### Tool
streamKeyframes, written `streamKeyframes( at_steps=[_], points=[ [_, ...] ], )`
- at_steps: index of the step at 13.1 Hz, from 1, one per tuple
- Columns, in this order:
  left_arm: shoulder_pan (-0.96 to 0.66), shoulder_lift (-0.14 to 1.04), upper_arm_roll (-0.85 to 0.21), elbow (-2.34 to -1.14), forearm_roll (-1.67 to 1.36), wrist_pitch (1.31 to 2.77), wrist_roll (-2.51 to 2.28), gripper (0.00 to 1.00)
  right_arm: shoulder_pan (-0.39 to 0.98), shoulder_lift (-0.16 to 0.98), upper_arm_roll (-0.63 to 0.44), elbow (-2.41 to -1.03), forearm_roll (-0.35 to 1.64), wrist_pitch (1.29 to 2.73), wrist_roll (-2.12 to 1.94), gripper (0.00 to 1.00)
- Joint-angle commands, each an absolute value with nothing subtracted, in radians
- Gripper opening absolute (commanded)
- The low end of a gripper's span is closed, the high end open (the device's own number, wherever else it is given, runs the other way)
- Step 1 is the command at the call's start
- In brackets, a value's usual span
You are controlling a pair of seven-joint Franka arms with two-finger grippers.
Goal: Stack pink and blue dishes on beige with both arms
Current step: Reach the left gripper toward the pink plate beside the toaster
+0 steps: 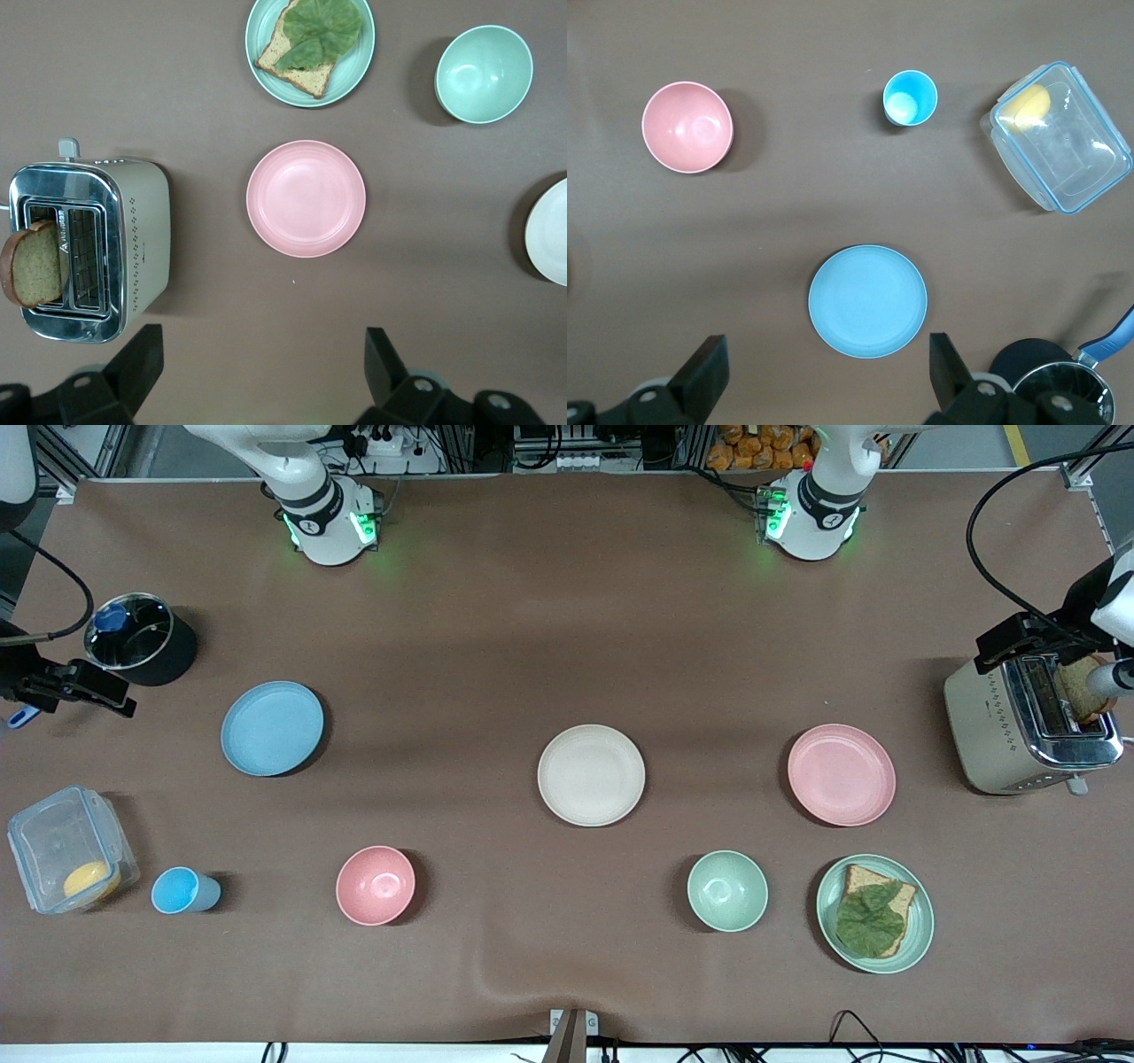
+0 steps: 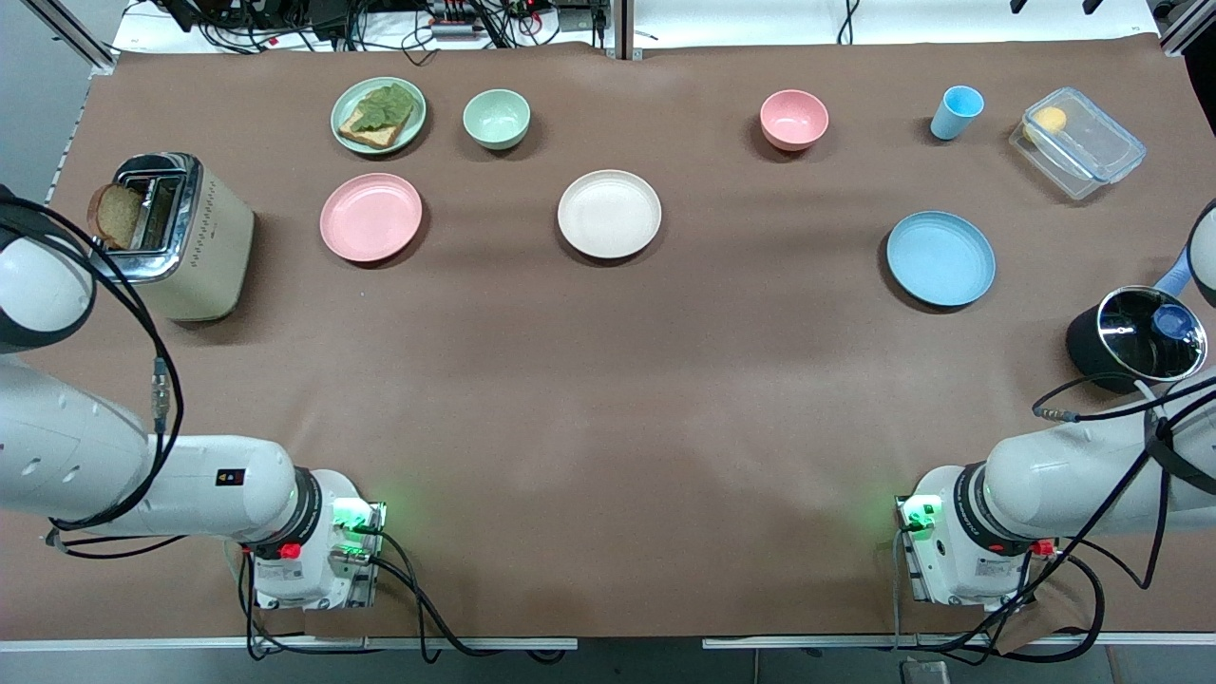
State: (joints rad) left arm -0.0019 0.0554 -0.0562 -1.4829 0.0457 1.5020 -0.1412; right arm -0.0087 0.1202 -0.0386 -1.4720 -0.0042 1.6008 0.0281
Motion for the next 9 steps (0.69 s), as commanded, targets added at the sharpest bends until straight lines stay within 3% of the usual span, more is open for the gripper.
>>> streamKeyframes(
  at_steps=[1,9],
  points=[
    [-0.008,0.052,-0.051,-1.470,0.041,1.483,-0.124,1.00,-0.005,0.120,-0.040,-1.465,-0.008,1.592,0.038,1.00],
    [-0.006,0.136,-0.051,-1.489,0.046,1.509,-0.121,1.00,-0.005,0.120,-0.040,-1.465,-0.008,1.592,0.038,1.00]
  ],
)
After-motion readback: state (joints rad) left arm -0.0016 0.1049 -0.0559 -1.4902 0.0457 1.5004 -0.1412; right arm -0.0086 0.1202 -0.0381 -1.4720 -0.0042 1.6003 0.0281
